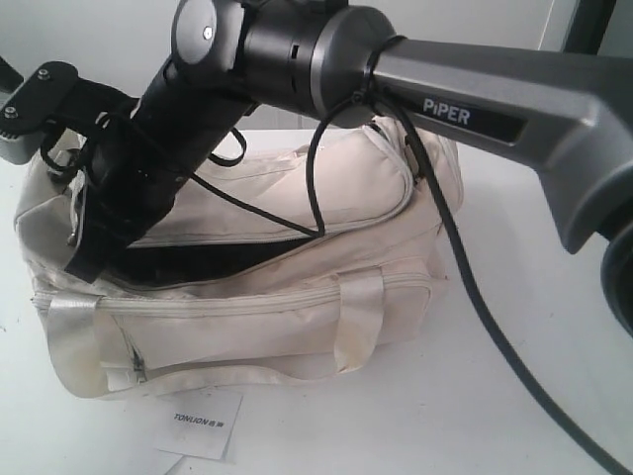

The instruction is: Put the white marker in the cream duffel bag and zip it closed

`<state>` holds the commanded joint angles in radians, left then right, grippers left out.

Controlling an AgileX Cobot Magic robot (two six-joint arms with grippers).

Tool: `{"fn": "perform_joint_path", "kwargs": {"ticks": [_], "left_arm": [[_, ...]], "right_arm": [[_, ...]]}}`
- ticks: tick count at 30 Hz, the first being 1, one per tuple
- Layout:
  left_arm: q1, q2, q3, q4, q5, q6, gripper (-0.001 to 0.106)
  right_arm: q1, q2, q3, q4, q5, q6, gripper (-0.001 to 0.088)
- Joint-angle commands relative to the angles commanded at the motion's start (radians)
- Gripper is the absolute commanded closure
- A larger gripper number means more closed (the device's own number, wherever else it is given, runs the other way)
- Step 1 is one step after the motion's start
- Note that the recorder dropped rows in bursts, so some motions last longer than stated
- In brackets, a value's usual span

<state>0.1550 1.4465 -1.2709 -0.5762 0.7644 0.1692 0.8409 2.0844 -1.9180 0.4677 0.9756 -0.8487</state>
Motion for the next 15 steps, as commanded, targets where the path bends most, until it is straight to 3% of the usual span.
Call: {"fn": "perform_joint_path", "kwargs": {"ticks": [5, 9, 15], "left_arm": [[-0.006, -0.114, 0.196, -0.052, -0.078, 0.002, 0.044], [-0.009, -0.136, 0.306, -0.093, -0.155, 0.004, 0.044], [-0.008, -0.126, 0.386, -0.341, -0.26, 0.212, 0.044]], "right_arm": [[0.0, -0.007, 0.0, -0.008, 0.003, 0.0, 0.0868], [0.0, -0.011, 0.0, 0.01, 0.006, 0.0, 0.0868], [0.0, -0.011, 0.0, 0.031, 0.019, 0.0, 0.0868]]}}
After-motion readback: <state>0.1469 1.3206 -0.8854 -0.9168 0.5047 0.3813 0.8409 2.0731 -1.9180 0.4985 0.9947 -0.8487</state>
